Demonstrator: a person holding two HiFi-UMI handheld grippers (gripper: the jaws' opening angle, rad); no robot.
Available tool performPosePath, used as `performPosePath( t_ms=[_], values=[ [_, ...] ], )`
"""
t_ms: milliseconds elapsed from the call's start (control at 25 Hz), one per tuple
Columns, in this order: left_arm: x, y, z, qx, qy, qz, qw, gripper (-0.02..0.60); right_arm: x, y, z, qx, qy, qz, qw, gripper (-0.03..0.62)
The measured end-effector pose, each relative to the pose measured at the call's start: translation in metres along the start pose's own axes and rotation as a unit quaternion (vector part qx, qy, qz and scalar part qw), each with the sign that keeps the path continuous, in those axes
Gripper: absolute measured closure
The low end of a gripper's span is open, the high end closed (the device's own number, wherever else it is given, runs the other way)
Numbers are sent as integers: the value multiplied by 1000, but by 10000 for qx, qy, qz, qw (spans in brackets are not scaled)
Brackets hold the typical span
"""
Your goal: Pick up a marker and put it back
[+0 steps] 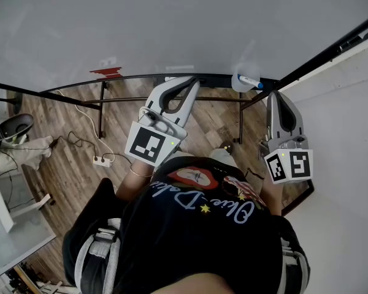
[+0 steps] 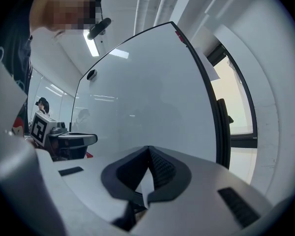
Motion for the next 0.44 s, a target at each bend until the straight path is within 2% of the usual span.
performPosePath(
  t_ms=[440],
  values=[
    [2, 0, -1, -3, 3, 7, 10000, 578, 1, 3, -1, -17, 24, 24, 10000, 594]
  ],
)
Point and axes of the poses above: the fingertips, and each gripper's own axes: y backward along the fingers, x to its right, z out of its underside, the point moved 5 cm from there along y, backward along the fingers, and after that the axes turned 9 degrees about y, right-handed, at the moved point
